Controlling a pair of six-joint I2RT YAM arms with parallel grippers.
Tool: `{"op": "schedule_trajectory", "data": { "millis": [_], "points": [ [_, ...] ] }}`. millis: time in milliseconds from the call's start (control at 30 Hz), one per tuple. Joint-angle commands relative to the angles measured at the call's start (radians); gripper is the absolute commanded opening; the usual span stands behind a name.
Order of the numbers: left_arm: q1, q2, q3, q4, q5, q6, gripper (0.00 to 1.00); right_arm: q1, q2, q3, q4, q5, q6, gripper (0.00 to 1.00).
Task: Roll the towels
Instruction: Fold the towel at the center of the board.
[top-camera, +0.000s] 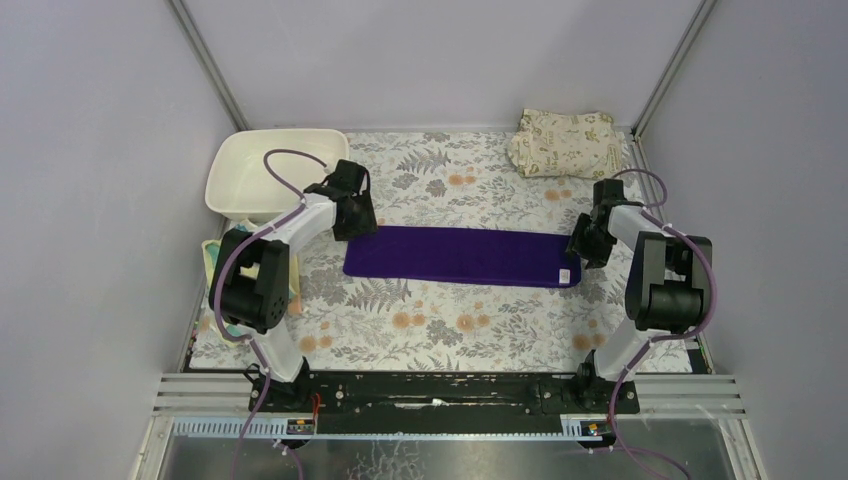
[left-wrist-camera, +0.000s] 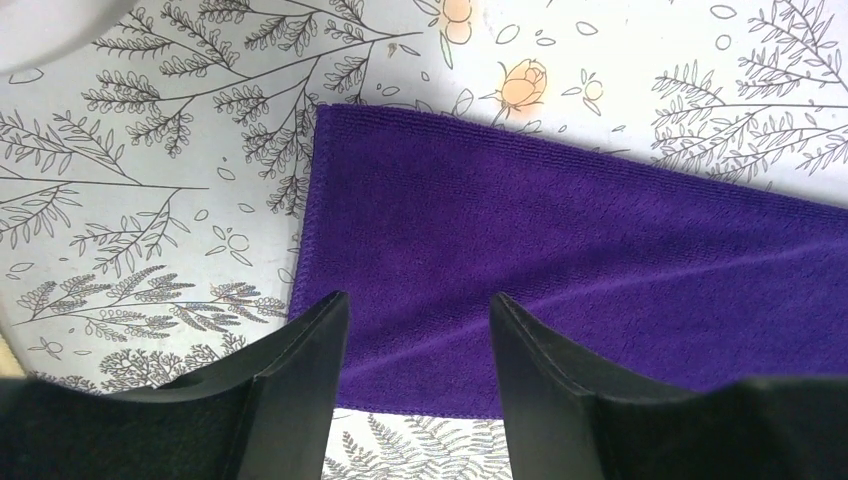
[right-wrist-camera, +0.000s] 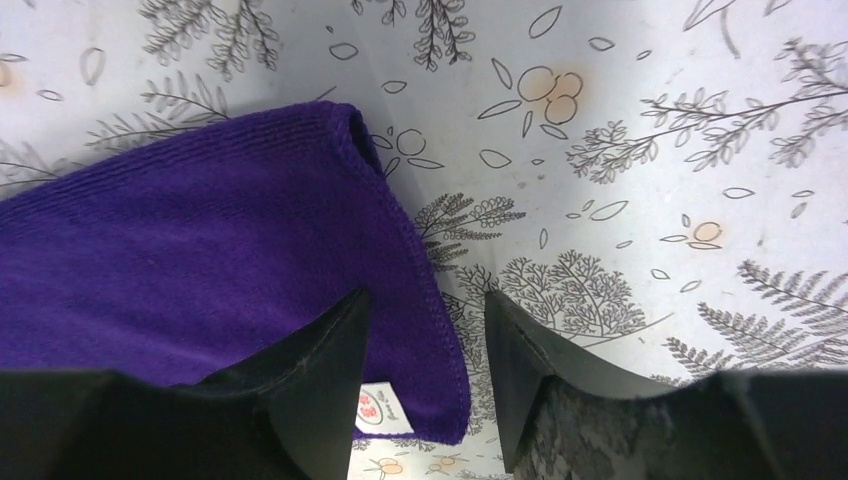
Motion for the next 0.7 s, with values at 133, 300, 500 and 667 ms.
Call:
{"op": "schedule_trajectory", "data": {
  "millis": [133, 300, 500, 667],
  "points": [
    [-0.004, -0.072, 0.016, -0.062, -0.018, 0.077, 0.55, 0.018, 0.087, 0.031, -0.061, -0.005, -0.03, 0.53],
    [-0.003, -0.148, -0.013, -0.069, -0.062, 0.118, 0.57, 0.019, 0.131, 0.012, -0.079, -0.004, -0.034, 0.42],
    [-0.003, -0.205, -0.035, -0.06, -0.069, 0.139, 0.58, 0.019, 0.173, 0.015, -0.096, 0.022, -0.053, 0.12],
    [-0.002, -0.24, -0.047, -0.045, -0.03, 0.135, 0.58, 0.004, 0.147, 0.103, -0.152, 0.23, -0.056, 0.0]
  ]
}}
